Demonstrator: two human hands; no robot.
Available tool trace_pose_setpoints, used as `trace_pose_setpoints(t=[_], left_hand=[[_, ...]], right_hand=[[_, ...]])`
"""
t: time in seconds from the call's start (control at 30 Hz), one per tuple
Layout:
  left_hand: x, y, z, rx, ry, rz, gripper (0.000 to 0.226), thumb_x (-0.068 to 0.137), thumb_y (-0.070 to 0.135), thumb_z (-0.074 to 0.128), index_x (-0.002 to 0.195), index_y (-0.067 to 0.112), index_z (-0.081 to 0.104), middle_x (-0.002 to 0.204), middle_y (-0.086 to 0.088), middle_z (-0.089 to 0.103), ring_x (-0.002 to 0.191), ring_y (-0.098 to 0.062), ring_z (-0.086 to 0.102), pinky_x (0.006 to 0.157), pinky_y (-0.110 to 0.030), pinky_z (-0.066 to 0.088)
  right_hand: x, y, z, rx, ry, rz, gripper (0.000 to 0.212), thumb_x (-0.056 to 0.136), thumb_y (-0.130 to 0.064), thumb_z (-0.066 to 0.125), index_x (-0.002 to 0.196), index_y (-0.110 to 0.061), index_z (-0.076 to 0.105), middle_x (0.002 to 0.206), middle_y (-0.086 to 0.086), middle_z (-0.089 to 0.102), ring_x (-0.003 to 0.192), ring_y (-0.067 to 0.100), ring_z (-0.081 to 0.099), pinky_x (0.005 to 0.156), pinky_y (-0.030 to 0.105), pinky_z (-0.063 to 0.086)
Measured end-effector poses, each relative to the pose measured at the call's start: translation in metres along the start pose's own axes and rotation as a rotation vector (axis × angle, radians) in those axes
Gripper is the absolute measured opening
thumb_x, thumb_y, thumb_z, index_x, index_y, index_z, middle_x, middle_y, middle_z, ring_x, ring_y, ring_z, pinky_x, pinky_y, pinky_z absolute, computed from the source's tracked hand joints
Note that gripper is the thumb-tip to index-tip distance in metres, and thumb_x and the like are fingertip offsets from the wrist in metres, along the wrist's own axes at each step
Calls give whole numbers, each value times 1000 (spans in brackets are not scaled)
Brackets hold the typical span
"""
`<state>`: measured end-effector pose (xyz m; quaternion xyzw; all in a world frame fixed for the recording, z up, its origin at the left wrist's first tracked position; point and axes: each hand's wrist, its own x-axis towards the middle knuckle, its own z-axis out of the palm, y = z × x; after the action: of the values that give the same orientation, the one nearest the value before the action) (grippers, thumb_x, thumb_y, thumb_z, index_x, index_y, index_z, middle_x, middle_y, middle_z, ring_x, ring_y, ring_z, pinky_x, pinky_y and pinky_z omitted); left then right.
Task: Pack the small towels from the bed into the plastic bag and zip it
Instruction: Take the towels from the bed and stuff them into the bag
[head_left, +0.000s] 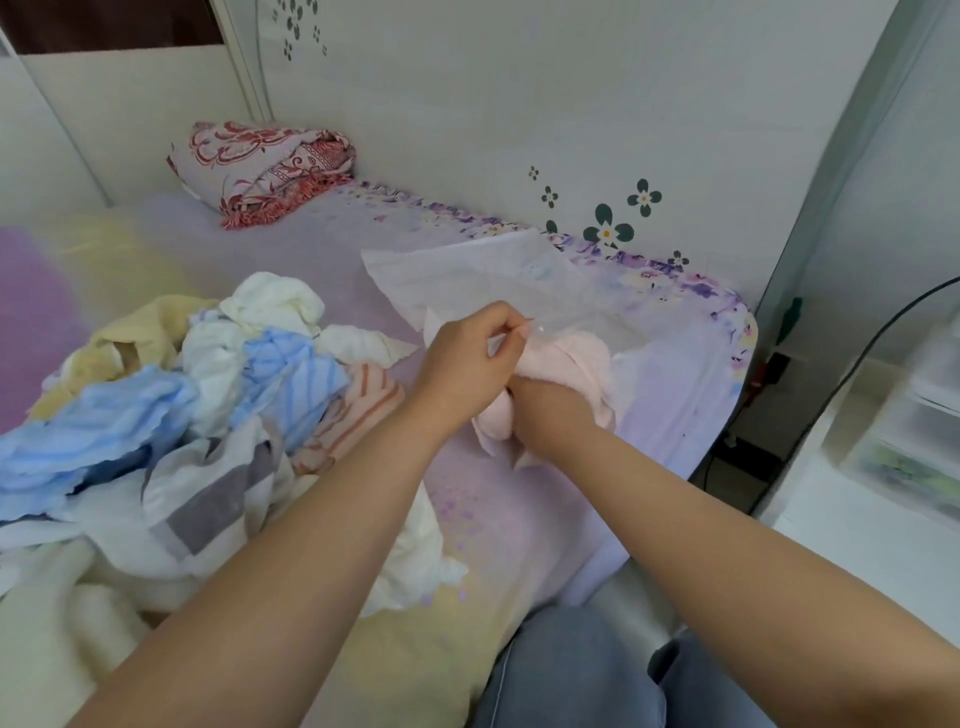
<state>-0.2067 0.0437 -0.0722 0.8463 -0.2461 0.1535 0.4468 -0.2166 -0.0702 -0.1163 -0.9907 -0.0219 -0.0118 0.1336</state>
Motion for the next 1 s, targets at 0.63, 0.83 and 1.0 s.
trace_pose_setpoints(t=[0.63, 0.83, 1.0], left_hand=[[7, -29, -18, -256, 90, -281, 13, 90, 24, 64, 83, 17, 73, 79, 12, 70, 75, -1, 61, 73, -14, 44], [11, -31, -28, -245, 170, -274, 15, 88, 20, 65, 88, 10, 76, 86, 0, 71, 80, -10, 61, 80, -26, 48], [5, -49, -45, 271, 266, -238, 19, 91, 32, 58, 91, 24, 75, 91, -5, 60, 87, -25, 59, 79, -36, 49]], right_hand=[[-12, -10, 55, 96, 73, 41, 54, 97, -38, 43, 148, -38, 26, 154, 13, 11, 124, 38, 35, 91, 42, 42], [72, -10, 41, 332, -83, 72, 58, 100, -35, 38, 153, -32, 13, 160, 16, -9, 148, 34, -1, 117, 45, 8], [45, -11, 47, 204, 216, 75, 37, 99, -34, 42, 127, -16, 57, 131, 15, 48, 117, 35, 47, 94, 42, 43]])
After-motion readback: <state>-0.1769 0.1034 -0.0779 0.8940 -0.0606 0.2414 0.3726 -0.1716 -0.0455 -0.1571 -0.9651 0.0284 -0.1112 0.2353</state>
